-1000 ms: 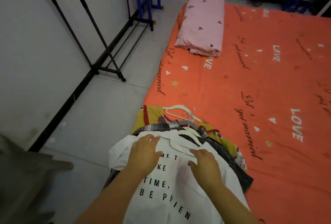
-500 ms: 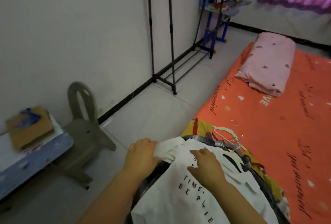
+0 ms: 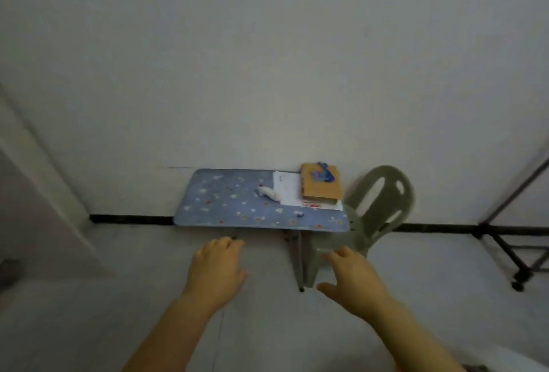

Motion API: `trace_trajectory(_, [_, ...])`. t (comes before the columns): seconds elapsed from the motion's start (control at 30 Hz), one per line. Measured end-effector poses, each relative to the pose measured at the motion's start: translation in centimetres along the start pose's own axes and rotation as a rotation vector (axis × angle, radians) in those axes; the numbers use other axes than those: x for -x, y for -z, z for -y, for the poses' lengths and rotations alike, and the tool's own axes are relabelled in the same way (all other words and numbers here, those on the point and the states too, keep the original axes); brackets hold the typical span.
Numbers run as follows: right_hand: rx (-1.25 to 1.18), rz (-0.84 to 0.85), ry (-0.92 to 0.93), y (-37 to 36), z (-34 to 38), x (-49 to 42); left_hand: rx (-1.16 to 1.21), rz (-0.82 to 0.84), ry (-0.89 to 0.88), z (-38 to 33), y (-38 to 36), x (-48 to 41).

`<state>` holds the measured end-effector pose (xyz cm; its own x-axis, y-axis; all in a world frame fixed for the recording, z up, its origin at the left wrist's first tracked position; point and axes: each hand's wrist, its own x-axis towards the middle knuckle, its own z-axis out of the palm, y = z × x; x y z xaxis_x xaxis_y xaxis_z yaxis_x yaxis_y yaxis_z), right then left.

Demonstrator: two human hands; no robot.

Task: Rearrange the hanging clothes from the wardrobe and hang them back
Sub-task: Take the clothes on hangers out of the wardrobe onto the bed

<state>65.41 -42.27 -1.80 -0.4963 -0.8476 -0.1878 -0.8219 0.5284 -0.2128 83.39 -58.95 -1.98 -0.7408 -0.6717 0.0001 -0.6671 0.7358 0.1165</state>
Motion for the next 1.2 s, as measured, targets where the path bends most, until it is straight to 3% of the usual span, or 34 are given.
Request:
trace_trajectory(0.27, [0.088,0.158,0.532,-1.3,24.7,-6.7,0.054,-0.096,0.454,21.8,3.9,11.4])
trace_trajectory(0.7, [0.177,0.141,1.146,-2.8,52.6,-16.8,-0.008,-0.246,0.975,40.4,7.8,17.3])
trace_trajectory(0.97, [0.110,0.120,1.414,-1.0,67.9,-22.7,-0.101,-0.412,1.148,49.4,13.7,15.7])
trace_trajectory(1.2, [0.073,0.013,1.586,-1.5,83.1,-26.3,-0.135,-0.529,1.187,60.8,18.2,15.9])
